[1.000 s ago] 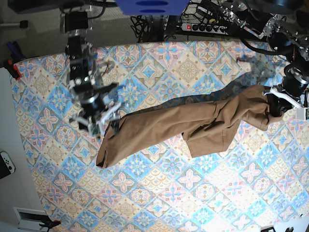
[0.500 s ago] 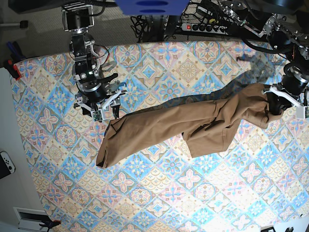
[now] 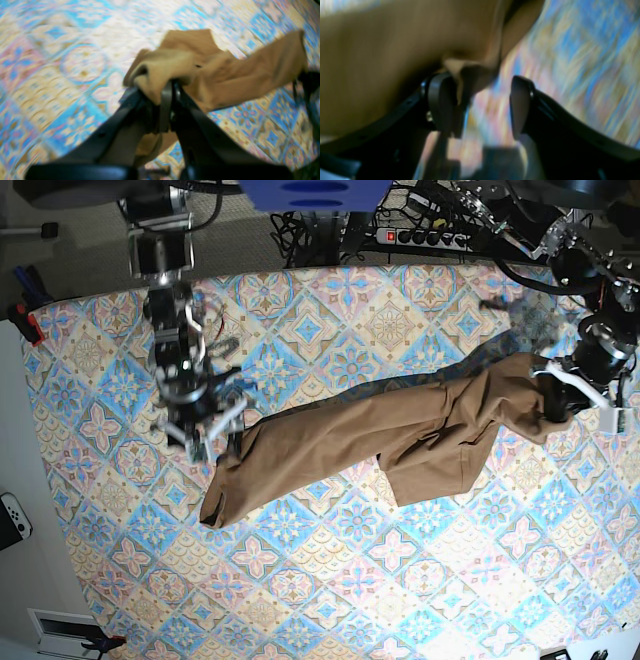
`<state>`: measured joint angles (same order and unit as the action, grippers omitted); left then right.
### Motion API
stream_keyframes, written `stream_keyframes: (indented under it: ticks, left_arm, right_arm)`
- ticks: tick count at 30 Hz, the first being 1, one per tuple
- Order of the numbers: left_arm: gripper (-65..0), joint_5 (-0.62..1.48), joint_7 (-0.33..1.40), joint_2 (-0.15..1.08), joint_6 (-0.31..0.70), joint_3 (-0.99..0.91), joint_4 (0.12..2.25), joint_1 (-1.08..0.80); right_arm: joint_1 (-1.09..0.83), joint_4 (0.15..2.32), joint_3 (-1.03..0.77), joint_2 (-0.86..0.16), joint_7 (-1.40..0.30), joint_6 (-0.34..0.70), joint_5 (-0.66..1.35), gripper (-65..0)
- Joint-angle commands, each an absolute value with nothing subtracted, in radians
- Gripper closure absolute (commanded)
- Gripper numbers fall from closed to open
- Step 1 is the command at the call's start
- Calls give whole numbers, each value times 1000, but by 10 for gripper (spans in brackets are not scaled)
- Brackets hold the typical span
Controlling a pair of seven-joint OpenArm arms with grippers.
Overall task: Layout the t-shirt on the table in an organized manner, then fold the t-shirt properly
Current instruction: 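Release and regrasp the shirt with the right gripper, then lower the stretched shirt onto the table with both grippers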
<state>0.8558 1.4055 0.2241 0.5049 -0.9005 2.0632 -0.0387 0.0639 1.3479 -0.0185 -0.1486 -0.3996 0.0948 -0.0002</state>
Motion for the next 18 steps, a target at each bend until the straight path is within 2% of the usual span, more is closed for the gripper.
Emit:
stream_keyframes:
  ticks: [1,3,7,13,18]
  left_arm:
    - [0,869,1396,239,509,-894,2077,-30]
    - [0,869,1396,239,509,-880,2077,-30]
    - [0,869,1396,237,509,-875,2077,-27]
    - [0,869,1396,237,507,-877,2077,-25]
    - [0,869,1396,237,507,-877,2077,-24]
  right_arm:
    - [93,1368,-18,-151,-372,93,7,-354]
    - [101,1368,-18,-151,-374,105,7,-354]
    - [101,1366,-27,-148,-374,206,7,-330]
    - [77,1346,-22,-148,-374,220,7,-193]
    - [64,1343,-16,-145,-374,222,5,-33]
